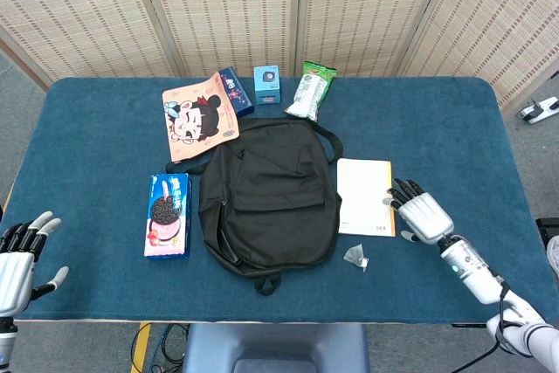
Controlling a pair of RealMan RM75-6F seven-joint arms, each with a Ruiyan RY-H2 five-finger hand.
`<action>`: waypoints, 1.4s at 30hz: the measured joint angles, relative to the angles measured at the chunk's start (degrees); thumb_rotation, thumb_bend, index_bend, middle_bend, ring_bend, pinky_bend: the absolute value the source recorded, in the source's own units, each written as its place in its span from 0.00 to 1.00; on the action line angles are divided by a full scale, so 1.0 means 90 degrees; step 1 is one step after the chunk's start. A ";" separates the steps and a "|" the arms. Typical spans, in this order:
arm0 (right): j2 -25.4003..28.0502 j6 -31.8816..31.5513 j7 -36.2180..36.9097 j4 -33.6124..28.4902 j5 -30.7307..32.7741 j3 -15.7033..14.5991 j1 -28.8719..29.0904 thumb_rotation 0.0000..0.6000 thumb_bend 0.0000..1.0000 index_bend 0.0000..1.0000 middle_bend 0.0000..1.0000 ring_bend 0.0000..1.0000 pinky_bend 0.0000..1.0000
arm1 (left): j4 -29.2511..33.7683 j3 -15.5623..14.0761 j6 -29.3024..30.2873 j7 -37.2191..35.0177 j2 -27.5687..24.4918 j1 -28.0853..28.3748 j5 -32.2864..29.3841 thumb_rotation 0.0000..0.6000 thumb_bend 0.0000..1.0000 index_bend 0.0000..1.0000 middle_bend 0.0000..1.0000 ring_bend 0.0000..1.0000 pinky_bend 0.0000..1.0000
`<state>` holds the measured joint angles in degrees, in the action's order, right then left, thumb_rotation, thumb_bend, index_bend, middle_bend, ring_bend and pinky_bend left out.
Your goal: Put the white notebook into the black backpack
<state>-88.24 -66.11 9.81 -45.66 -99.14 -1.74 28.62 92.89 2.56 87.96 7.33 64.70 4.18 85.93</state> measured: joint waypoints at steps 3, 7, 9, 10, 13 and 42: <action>-0.0172 -0.0127 0.0199 0.0336 -0.0096 -0.0099 0.0053 1.00 0.00 0.26 0.18 0.04 0.11 | 0.0010 0.0002 -0.0005 0.0002 -0.0006 -0.0003 -0.0002 1.00 0.24 0.20 0.12 0.14 0.11; -0.0326 -0.0219 0.0376 0.0651 -0.0161 -0.0213 0.0104 1.00 0.00 0.26 0.18 0.04 0.11 | 0.0008 0.0006 -0.0008 0.0004 0.0000 -0.0005 -0.0004 1.00 0.24 0.20 0.12 0.14 0.11; -0.0386 -0.0229 0.0443 0.0763 -0.0175 -0.0264 0.0131 1.00 0.00 0.26 0.18 0.04 0.11 | 0.0003 0.0005 -0.0018 0.0001 0.0010 -0.0005 -0.0008 1.00 0.24 0.20 0.12 0.14 0.11; -0.0409 -0.0229 0.0464 0.0802 -0.0178 -0.0283 0.0142 1.00 0.00 0.26 0.18 0.04 0.11 | 0.0000 0.0003 -0.0020 0.0001 0.0016 -0.0005 -0.0008 1.00 0.24 0.20 0.12 0.14 0.11; -0.0467 -0.0229 0.0509 0.0911 -0.0184 -0.0339 0.0167 1.00 0.00 0.26 0.18 0.04 0.11 | -0.0003 -0.0001 -0.0019 0.0000 0.0029 -0.0013 -0.0008 1.00 0.24 0.20 0.12 0.14 0.11; -0.0822 -0.0247 0.0624 0.1289 -0.0054 -0.0456 0.0410 1.00 0.09 0.26 0.18 0.04 0.11 | 0.0018 -0.0020 0.0023 -0.0017 0.0010 -0.0078 0.0018 1.00 0.24 0.20 0.12 0.14 0.11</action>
<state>-95.64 -68.33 15.43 -34.06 -99.62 -5.84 32.32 93.05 2.38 88.17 7.17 64.79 3.48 86.09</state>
